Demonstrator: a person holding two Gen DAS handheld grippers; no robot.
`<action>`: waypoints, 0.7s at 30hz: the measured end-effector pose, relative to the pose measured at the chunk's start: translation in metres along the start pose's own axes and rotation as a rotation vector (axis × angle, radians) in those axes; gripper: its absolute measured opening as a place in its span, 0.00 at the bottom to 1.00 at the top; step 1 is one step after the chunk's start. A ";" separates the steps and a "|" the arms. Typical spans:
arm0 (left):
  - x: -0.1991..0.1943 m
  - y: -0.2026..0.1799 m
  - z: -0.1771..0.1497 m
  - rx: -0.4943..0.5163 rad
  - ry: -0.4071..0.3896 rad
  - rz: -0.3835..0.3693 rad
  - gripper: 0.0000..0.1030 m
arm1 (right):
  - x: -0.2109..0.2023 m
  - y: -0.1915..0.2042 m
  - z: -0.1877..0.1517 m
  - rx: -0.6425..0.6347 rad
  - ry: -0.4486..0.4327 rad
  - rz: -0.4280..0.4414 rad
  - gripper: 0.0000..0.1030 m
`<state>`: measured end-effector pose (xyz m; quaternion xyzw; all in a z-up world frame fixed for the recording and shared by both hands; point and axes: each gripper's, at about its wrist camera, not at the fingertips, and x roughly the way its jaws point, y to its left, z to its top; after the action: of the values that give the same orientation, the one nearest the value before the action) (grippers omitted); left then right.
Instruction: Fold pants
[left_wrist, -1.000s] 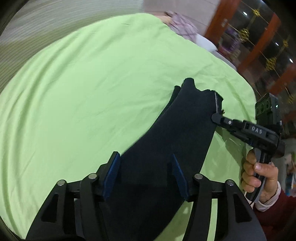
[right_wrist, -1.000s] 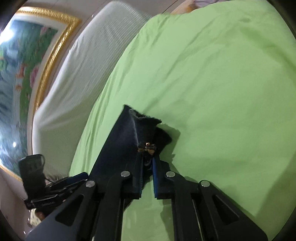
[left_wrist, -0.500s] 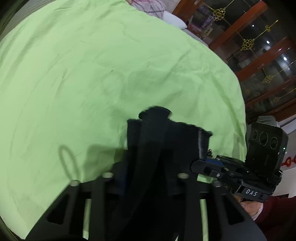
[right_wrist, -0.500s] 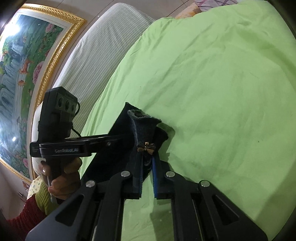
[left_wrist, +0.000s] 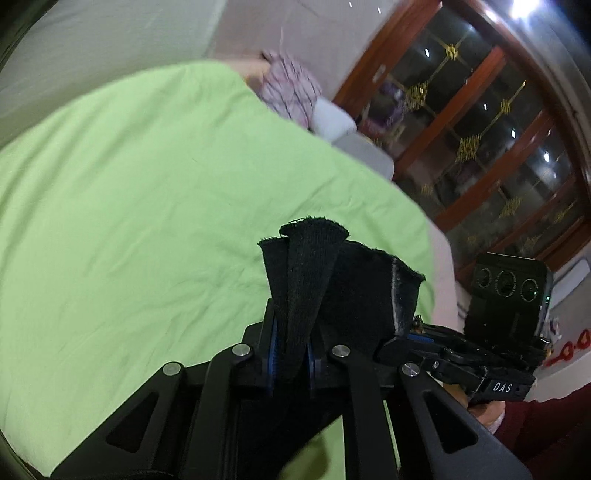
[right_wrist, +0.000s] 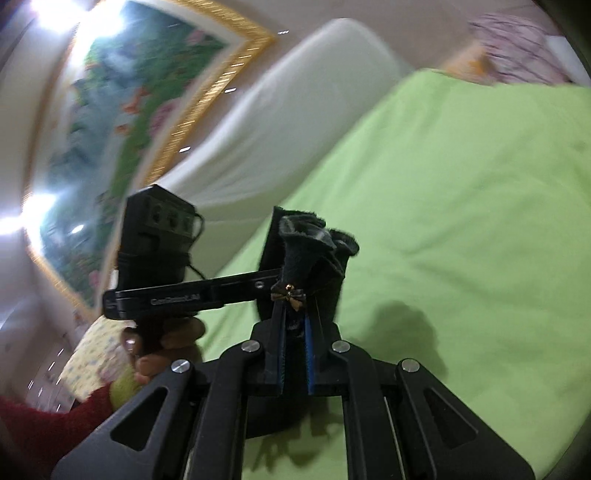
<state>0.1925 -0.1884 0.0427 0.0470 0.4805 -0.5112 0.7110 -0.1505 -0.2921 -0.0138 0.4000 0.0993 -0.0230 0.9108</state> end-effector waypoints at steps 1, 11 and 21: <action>-0.015 0.000 -0.007 -0.009 -0.025 0.003 0.10 | 0.005 0.013 0.000 -0.019 0.018 0.040 0.09; -0.100 0.017 -0.083 -0.102 -0.175 0.095 0.10 | 0.060 0.079 -0.038 -0.123 0.167 0.192 0.09; -0.114 0.067 -0.160 -0.258 -0.241 0.143 0.10 | 0.117 0.096 -0.081 -0.172 0.361 0.176 0.09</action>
<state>0.1407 0.0102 0.0121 -0.0719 0.4489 -0.3953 0.7981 -0.0373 -0.1628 -0.0213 0.3257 0.2270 0.1373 0.9075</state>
